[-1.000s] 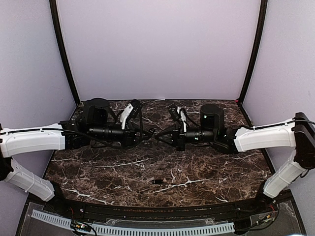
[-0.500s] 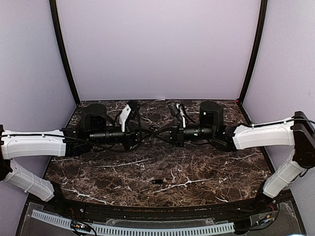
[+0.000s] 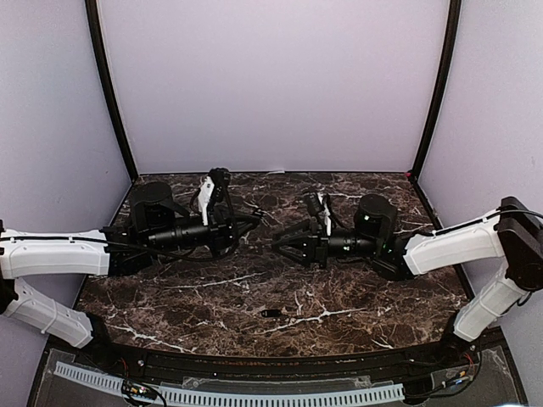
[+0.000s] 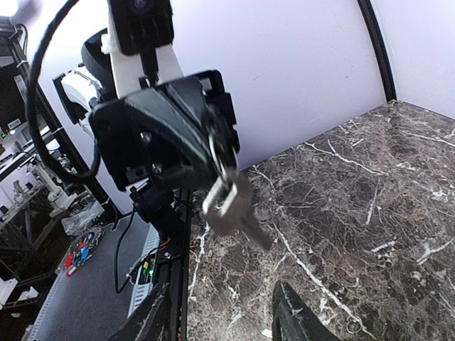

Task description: Remove the keys from the keyring

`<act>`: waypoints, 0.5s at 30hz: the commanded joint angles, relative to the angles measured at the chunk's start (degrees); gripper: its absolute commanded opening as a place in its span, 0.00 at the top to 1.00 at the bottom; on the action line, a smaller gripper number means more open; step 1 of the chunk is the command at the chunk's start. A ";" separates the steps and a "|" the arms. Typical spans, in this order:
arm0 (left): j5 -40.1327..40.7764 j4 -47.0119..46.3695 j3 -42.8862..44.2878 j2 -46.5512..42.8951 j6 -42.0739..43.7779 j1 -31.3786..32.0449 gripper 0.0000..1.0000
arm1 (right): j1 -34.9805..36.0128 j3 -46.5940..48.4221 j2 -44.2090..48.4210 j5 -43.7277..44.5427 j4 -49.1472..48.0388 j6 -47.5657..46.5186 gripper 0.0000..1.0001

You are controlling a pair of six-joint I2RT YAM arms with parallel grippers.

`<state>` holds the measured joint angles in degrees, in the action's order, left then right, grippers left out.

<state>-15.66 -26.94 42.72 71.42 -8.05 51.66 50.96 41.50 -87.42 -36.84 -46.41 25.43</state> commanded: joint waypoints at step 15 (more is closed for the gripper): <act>1.79 -8.49 -0.71 -2.38 -3.35 0.46 1.00 | 4.98 0.59 -2.16 13.28 -11.40 -13.10 0.51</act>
<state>-14.06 -32.40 42.59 70.15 -10.28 51.94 54.78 38.54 -87.72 -25.93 -54.92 16.27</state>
